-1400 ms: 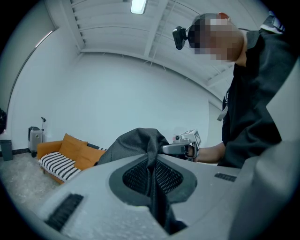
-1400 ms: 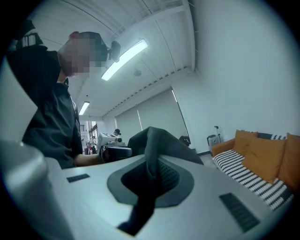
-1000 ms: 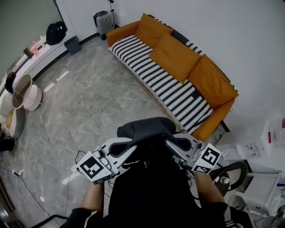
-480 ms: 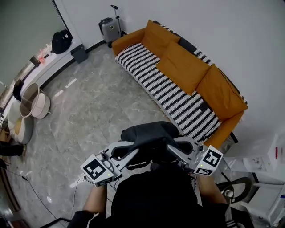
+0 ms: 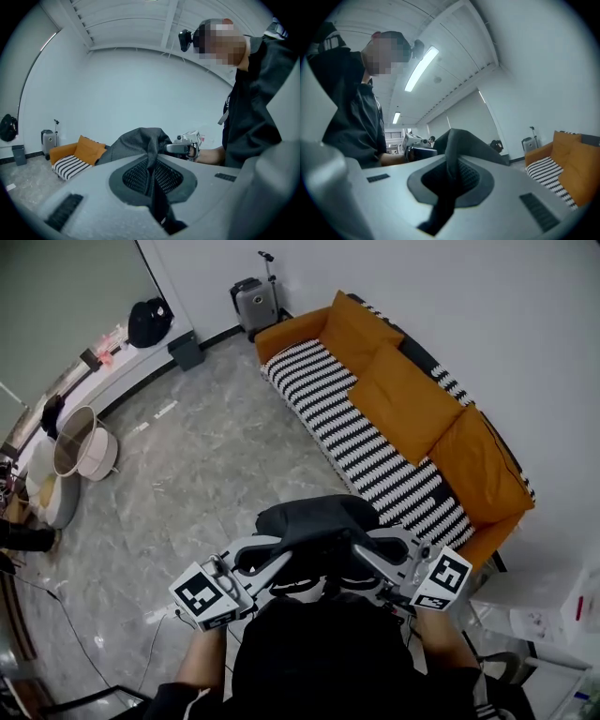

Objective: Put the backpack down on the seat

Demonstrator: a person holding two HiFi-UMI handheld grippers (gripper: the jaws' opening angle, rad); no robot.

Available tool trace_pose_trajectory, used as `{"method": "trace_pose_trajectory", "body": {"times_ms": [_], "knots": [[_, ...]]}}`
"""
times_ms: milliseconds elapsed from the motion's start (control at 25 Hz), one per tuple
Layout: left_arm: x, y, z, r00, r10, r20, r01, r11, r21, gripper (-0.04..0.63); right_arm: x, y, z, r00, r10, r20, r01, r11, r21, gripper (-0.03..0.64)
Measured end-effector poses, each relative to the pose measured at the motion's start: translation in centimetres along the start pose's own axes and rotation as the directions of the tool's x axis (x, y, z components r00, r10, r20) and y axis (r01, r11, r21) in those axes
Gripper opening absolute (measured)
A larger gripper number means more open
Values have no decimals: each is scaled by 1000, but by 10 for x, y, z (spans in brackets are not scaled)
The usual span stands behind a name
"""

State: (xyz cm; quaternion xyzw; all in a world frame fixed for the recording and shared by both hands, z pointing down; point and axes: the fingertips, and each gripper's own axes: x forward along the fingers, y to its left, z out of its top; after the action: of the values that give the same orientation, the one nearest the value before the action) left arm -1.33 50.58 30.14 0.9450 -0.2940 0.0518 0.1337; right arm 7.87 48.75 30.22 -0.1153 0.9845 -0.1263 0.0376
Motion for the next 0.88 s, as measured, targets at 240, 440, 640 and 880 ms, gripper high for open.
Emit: {"method": "trace_pose_trajectory", "body": {"times_ms": [240,440,640,880], "knots": [[13,29,7,1000,19,3,-19,1000,-19,36,14,-31,6,1000,5,-6,-5,1000,5,28],[17,66,13,1000,10,2,-9,999,-32,35,38,-57,10,1000,-11,-13,11,1000,21,28],[20,116,11,1000,-26,16,27,1000,-14,36,70,-90,9,998,-43,-34,45,998,32,28],[18,172,21,998,-65,21,65,998,8,36,113,-122,13,997,-58,-53,60,997,42,28]]}}
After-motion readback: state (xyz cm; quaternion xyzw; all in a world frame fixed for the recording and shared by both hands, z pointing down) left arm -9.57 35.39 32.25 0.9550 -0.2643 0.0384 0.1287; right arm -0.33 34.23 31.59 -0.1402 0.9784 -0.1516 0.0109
